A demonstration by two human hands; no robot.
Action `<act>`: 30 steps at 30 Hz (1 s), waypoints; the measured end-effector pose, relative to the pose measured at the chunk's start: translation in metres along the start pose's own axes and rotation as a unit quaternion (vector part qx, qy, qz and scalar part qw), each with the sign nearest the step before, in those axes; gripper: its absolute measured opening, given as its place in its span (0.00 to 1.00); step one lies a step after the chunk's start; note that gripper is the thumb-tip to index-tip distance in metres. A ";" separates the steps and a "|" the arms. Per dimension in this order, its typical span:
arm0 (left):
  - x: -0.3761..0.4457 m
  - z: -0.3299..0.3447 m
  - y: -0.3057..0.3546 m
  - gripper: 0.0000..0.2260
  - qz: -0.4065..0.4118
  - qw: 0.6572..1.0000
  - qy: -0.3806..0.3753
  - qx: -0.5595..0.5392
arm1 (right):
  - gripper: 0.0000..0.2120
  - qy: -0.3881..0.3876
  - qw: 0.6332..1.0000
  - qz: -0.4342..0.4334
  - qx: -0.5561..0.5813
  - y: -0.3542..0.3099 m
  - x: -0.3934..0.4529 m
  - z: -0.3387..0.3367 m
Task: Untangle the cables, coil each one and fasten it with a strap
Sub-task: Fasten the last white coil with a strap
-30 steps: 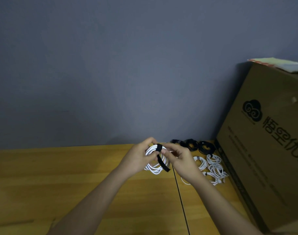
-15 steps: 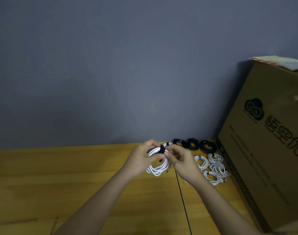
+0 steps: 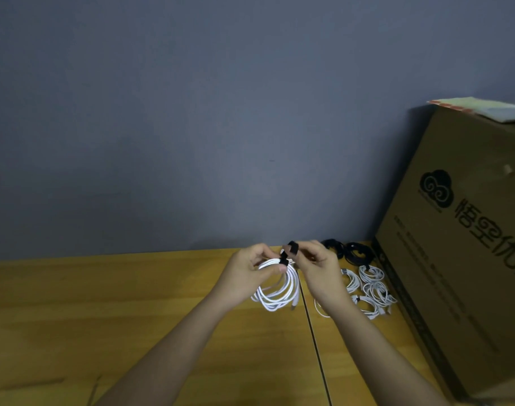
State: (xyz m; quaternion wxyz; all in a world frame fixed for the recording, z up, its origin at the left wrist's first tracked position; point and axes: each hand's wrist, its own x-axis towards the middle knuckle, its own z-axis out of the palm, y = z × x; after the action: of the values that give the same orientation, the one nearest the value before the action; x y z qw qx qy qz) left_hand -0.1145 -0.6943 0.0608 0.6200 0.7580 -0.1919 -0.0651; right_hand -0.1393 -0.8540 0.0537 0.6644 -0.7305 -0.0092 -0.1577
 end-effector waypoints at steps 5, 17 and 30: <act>-0.001 0.002 -0.001 0.07 -0.039 0.999 0.006 0.007 | 0.09 0.003 0.999 0.033 -0.022 0.000 0.008 0.001; -0.002 -0.011 -0.002 0.04 -0.148 0.981 -0.022 -0.123 | 0.07 -0.108 0.971 -0.130 -0.166 -0.001 -0.015 -0.006; -0.004 -0.016 0.014 0.07 -0.100 0.988 0.003 -0.116 | 0.14 -0.065 0.991 -0.094 -0.076 -0.017 -0.012 0.003</act>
State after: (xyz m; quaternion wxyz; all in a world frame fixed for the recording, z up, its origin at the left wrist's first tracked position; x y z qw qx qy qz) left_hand -0.1153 -0.6803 0.0774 0.6947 0.6964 -0.1045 -0.1465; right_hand -0.1541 -0.8469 0.0667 0.5872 -0.7835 -0.1086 -0.1718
